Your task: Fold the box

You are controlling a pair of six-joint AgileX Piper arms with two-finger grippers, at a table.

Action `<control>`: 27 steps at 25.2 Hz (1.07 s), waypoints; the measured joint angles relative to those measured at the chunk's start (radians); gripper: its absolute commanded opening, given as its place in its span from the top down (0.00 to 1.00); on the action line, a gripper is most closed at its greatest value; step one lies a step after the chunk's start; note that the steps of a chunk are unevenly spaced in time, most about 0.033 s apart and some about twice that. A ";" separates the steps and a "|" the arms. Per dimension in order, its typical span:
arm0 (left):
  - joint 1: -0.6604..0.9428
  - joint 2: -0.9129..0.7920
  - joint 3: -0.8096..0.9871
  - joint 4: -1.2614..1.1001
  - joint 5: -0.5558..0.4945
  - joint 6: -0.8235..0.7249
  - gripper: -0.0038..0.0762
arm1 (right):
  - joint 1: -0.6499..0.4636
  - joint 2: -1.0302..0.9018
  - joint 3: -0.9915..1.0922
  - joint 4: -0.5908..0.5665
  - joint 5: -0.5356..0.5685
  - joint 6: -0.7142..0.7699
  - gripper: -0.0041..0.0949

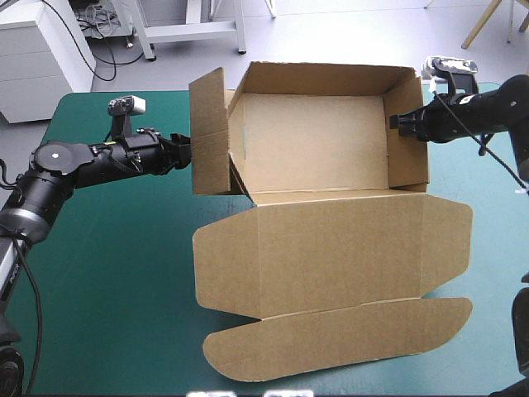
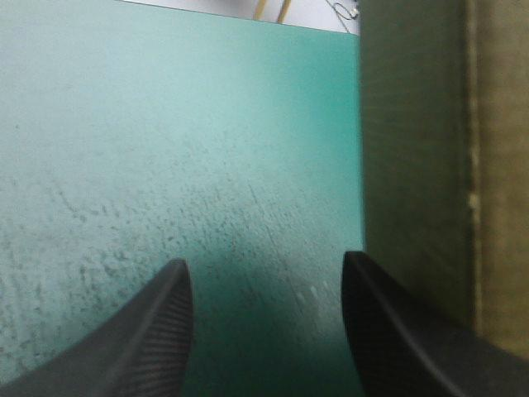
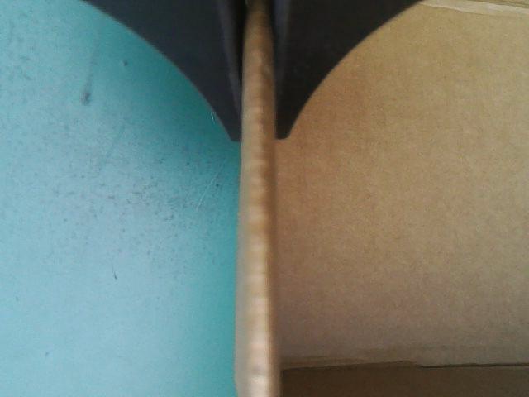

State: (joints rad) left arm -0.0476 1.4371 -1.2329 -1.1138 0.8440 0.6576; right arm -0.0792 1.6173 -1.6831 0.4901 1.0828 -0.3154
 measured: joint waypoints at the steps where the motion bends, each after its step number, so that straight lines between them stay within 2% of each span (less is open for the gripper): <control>1: 0.000 0.000 0.000 -0.010 0.015 0.012 0.47 | 0.010 0.009 0.000 -0.003 -0.013 0.002 0.98; 6: 0.000 0.000 0.000 -0.024 0.064 0.036 0.47 | 0.074 0.066 0.002 -0.030 -0.086 0.028 0.98; 12: 0.000 0.000 0.000 -0.025 0.094 0.044 0.47 | 0.133 0.128 0.005 -0.090 -0.117 0.085 0.98; 22: 0.000 -0.001 0.000 0.002 0.136 0.044 0.47 | 0.247 0.165 0.006 -0.034 -0.191 0.102 0.98; 24: 0.001 -0.001 -0.001 0.044 0.139 0.035 0.47 | 0.273 0.166 0.006 -0.069 -0.202 0.122 0.98; 27: 0.001 -0.001 -0.003 0.231 0.143 -0.087 0.51 | 0.330 0.170 0.006 -0.125 -0.214 0.170 0.98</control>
State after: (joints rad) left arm -0.0462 1.4361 -1.2364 -0.8824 0.9867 0.5707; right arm 0.2512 1.7877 -1.6771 0.3652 0.8691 -0.1458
